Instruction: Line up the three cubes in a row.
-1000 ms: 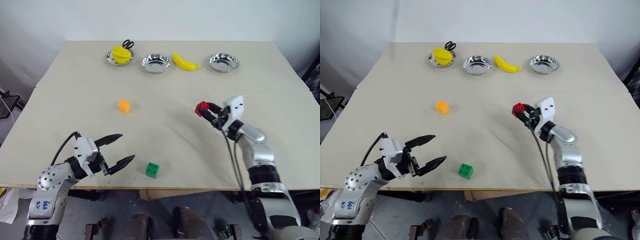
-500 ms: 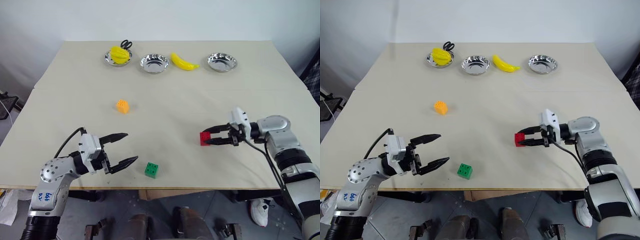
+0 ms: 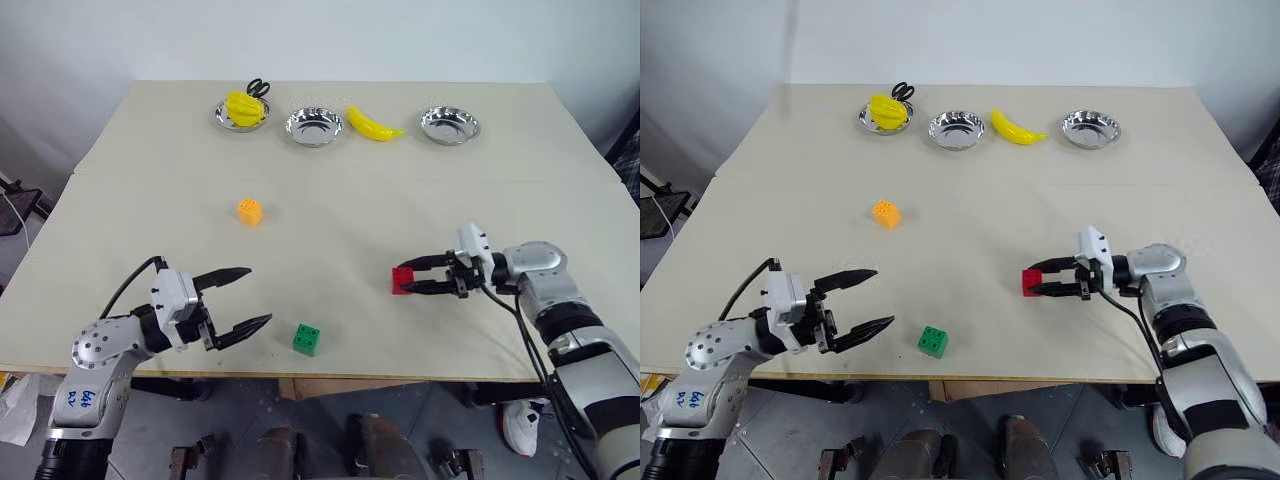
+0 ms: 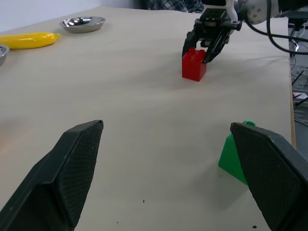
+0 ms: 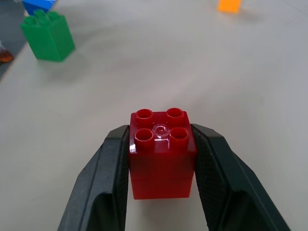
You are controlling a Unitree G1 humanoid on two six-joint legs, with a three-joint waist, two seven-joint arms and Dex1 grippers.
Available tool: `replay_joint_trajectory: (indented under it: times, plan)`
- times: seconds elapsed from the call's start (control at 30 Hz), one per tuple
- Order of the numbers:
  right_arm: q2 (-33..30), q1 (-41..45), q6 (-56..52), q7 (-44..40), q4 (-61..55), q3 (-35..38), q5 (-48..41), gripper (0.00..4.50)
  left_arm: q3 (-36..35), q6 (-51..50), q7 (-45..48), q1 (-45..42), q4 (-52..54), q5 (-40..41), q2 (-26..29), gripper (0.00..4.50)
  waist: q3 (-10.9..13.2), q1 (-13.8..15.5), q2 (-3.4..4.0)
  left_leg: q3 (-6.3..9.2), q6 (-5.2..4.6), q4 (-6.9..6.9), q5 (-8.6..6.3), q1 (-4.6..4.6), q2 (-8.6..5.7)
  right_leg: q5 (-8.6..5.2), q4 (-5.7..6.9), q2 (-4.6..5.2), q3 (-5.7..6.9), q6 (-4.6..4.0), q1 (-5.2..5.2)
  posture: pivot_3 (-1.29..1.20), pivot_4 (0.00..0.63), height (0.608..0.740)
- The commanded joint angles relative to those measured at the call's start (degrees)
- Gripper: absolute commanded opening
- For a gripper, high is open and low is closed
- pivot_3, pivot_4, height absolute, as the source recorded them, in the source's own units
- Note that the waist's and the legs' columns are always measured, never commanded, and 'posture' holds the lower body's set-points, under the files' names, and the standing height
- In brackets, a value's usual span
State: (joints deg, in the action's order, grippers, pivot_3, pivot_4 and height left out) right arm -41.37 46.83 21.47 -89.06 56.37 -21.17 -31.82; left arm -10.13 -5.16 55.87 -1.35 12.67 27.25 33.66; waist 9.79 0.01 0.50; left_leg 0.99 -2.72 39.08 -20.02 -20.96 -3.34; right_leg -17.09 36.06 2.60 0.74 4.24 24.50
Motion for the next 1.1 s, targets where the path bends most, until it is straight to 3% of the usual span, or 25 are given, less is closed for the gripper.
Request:
replay_joint_trajectory:
  times: [0.03, 0.4, 0.63, 1.1]
  plan:
    - [-2.61, -0.28, 1.09, -3.44, 0.44, 1.85, -0.10, 1.48, -0.46, 0.31, 0.37, -0.29, 0.67, 1.08, 0.29, 4.50, 0.00, -0.07, 0.00, 0.00, 0.00, 0.00, 0.00, -0.01, 0.00, 0.00, 0.00, 0.00, 0.00, 0.00, 0.00, 0.00, 0.150, 0.740]
    - [-7.12, -13.31, -4.64, -3.44, -17.03, 2.77, -7.58, 1.48, 0.21, 0.97, 2.33, -2.55, -2.37, 0.92, 0.10, 4.50, 0.00, -0.01, 0.00, 0.05, 0.00, 0.02, 0.00, -0.03, 0.01, 0.00, 0.01, 0.00, 0.07, 0.01, 0.00, 0.00, 0.150, 0.740]
    - [-6.96, -14.70, -2.02, -3.44, -14.59, 4.77, -6.13, 1.48, 0.63, 0.60, 2.99, -2.23, -2.18, 1.11, -0.09, 4.50, 0.00, 0.00, 0.00, 0.02, -0.01, 0.06, 0.00, -0.02, 0.01, 0.00, 0.00, 0.00, 0.04, 0.00, -0.02, 0.00, 0.150, 0.740]
    - [-4.90, -8.67, -0.68, -3.44, -6.09, 4.44, -0.97, 1.48, 0.48, 0.38, 3.15, -2.58, -2.23, 1.40, 0.01, 4.50, 0.00, 0.00, 0.00, 0.01, -0.01, 0.11, 0.01, -0.01, 0.00, 0.01, 0.01, 0.01, 0.03, 0.00, -0.05, 0.00, 0.150, 0.740]
